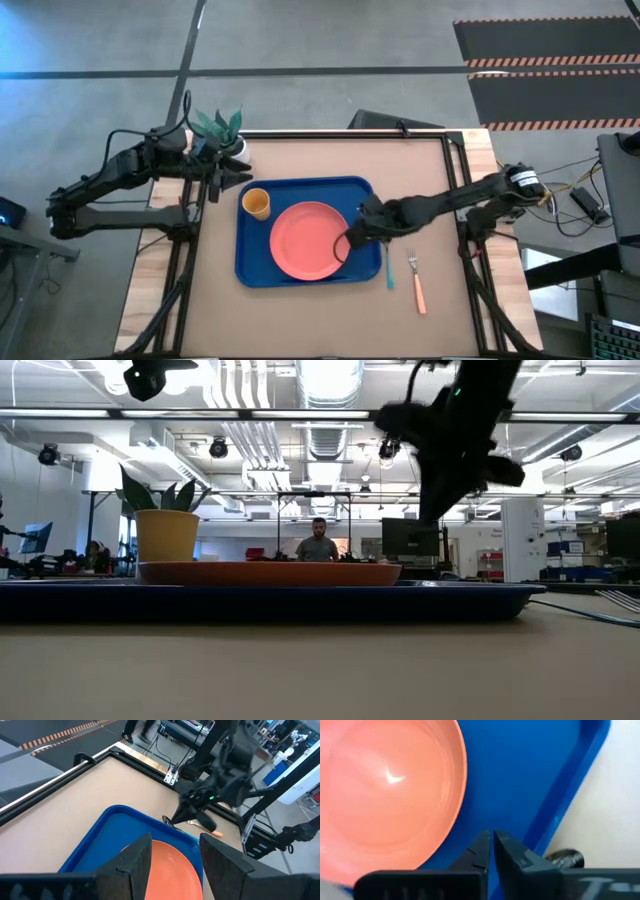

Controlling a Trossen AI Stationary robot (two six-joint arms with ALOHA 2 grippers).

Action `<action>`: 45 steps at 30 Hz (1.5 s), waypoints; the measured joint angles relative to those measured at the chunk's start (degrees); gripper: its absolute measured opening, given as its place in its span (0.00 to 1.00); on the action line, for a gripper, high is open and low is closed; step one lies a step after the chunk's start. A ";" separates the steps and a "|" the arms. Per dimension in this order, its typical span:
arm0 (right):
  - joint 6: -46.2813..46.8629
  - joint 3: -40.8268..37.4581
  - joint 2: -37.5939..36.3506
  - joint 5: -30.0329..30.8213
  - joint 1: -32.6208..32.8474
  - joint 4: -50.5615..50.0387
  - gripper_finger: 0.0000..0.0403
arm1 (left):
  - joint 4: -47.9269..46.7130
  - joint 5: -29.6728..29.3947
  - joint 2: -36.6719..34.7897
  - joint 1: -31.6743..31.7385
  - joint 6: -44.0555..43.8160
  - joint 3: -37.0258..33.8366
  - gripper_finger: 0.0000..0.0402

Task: Pick and place plate/cup/fork/spoon on tray
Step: Adjust the pink plate, then put the blue spoon on the blue tray to the right of the pink plate

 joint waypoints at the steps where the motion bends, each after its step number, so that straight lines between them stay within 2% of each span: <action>1: -1.21 0.00 1.03 -1.08 -0.81 0.57 0.03 | 0.03 -0.01 -0.04 0.00 0.01 0.05 0.37; 6: -4.94 -0.24 6.58 -4.72 -3.30 5.30 0.02 | 0.03 0.00 -1.08 0.00 0.01 0.07 0.37; 13: -6.71 0.56 10.99 -6.04 -3.99 9.66 0.02 | 0.01 0.00 -2.86 0.02 0.04 0.01 0.37; 25: -6.55 0.72 11.34 -5.84 -3.99 19.04 0.02 | -0.02 0.02 -4.42 0.01 0.09 -0.20 0.37; 29: -7.27 0.72 11.26 -5.82 -3.97 19.12 0.02 | -0.01 0.02 -4.42 0.02 0.09 -0.14 0.37; 33: -7.59 0.72 8.99 -6.47 -3.97 15.41 0.02 | -0.01 0.02 -4.42 0.02 0.09 -0.27 0.37; 38: -5.78 0.74 4.11 -11.97 -2.49 8.51 0.02 | -0.02 0.02 -4.13 0.01 0.21 -0.17 0.37; 42: -0.61 0.77 1.71 -15.47 0.70 -2.05 0.05 | 0.03 0.01 -4.07 0.02 0.48 -0.23 0.37; 45: 6.38 0.74 1.28 -16.47 4.09 -9.34 0.10 | 0.00 0.02 -4.09 0.00 0.52 -0.32 0.37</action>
